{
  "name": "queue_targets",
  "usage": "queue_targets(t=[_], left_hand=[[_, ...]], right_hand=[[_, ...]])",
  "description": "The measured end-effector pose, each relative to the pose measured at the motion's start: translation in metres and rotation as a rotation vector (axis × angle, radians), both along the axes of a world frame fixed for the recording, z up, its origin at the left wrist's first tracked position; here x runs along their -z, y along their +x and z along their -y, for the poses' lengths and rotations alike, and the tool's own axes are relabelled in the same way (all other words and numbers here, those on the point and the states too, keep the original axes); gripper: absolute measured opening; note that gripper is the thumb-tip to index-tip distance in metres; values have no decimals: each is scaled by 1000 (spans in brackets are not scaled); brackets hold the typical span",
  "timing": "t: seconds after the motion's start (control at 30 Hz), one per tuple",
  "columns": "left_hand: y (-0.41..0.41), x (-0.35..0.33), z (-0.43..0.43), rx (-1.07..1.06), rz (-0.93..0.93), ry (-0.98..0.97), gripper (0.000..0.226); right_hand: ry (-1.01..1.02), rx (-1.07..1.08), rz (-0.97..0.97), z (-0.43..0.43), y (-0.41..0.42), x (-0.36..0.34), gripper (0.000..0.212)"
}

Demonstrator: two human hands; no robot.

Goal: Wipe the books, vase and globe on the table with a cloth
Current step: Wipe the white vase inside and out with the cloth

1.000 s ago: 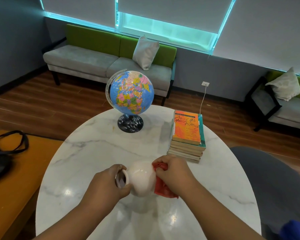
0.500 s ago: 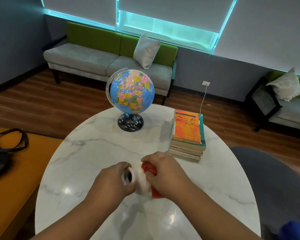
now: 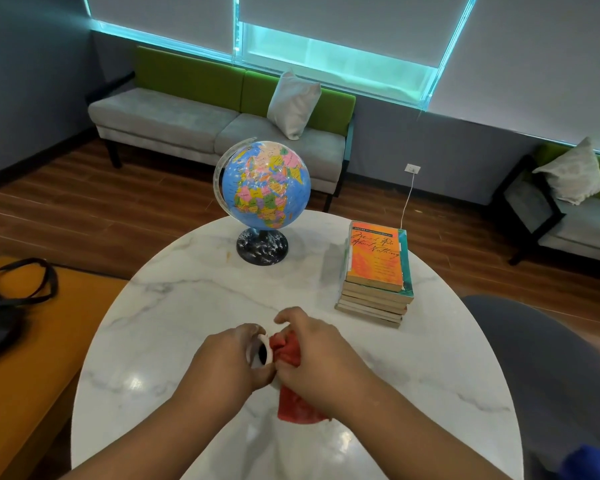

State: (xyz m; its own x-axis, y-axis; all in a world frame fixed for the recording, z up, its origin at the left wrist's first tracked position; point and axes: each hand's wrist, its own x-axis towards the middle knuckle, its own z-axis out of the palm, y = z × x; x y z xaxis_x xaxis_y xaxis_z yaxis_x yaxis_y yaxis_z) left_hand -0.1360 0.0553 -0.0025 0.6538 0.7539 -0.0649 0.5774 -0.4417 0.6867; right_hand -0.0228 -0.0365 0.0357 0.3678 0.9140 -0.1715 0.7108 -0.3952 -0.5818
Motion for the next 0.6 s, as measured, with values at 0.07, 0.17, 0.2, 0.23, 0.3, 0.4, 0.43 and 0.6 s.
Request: queue_targets(t=[0.07,0.17,0.2,0.23,0.3,0.4,0.43,0.6], left_hand=[[-2,-1,1,-5,14,10,40],[-1,0,5,38,7,31,33],[0,-1,6,45,-3,41,34],[0,-2,6,43,-5,43,35],[1,-1,5,31,7,13,42],[0,0,7,37,6,12,46],[0,1,9,43,6,21,45],[4,-1,8,48,20,22,44]], right_hand=[[-23,14,-22,1,3,-1,49],[48,66,-31,-7,9,-5,46],[68,87,-42,-11,10,-6,45],[74,93,-50,-12,9,-6,44],[53,71,-46,-9,7,-4,41],[-12,41,-57,0,10,-5,38],[-23,42,-84,0,13,-6,38],[72,119,-167,-8,18,-5,39]])
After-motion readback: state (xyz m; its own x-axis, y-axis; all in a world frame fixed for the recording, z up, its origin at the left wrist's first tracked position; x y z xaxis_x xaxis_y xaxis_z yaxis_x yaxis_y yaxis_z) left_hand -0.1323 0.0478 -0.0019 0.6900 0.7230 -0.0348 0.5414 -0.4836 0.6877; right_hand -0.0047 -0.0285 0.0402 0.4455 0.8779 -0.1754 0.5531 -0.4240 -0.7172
